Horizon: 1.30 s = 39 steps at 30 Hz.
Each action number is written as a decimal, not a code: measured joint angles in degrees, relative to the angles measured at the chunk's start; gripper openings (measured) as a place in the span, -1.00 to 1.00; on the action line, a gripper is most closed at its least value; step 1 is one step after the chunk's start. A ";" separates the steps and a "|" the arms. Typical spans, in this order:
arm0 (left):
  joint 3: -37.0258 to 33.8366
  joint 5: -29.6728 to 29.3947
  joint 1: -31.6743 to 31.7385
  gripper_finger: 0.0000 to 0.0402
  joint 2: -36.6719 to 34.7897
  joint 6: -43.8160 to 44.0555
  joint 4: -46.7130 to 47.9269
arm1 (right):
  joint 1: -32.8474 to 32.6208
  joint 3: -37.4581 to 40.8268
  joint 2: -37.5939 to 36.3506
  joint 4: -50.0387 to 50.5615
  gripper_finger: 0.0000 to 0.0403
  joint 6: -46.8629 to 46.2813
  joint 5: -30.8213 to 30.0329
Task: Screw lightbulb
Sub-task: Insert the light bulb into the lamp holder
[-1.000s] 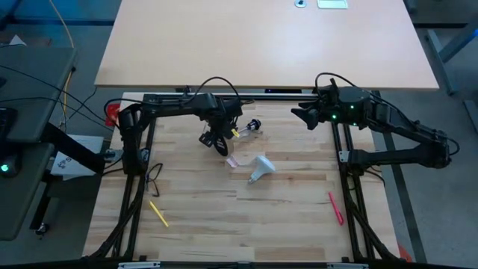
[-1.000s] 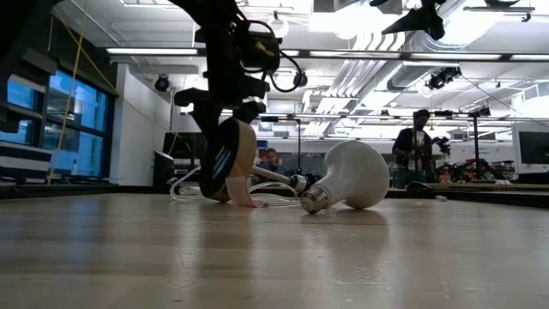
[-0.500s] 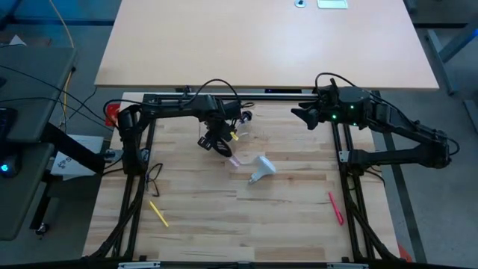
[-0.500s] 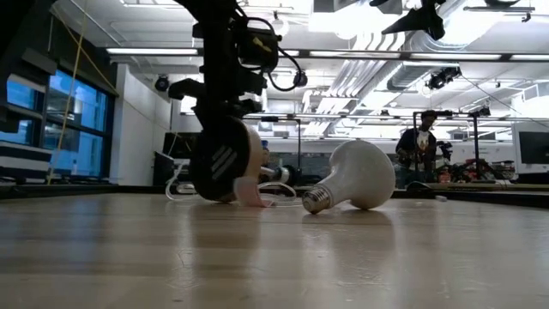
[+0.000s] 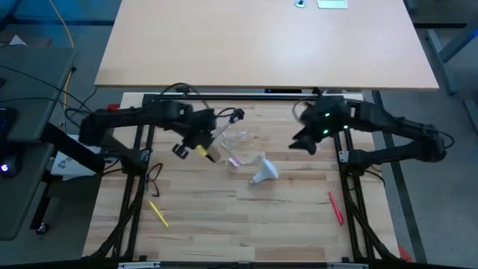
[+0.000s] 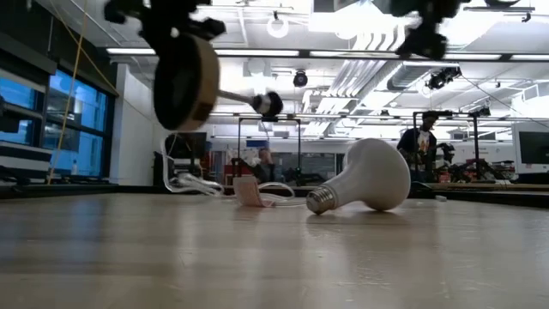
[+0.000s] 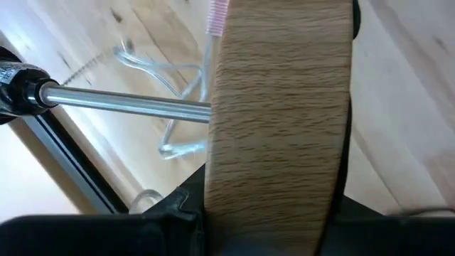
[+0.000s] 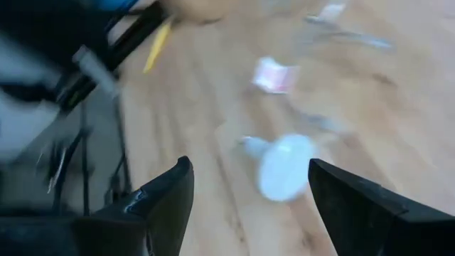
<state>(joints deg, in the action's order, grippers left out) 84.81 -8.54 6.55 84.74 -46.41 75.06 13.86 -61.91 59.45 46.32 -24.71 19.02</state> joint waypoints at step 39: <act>-7.20 -9.92 8.11 -0.46 -14.57 9.96 -9.72 | -38.28 -2.89 35.65 -7.98 -1.00 -56.47 -24.06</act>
<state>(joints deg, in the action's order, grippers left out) 77.60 -18.46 14.66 70.17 -36.45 65.34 -24.41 -64.79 95.09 38.34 -81.18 -5.04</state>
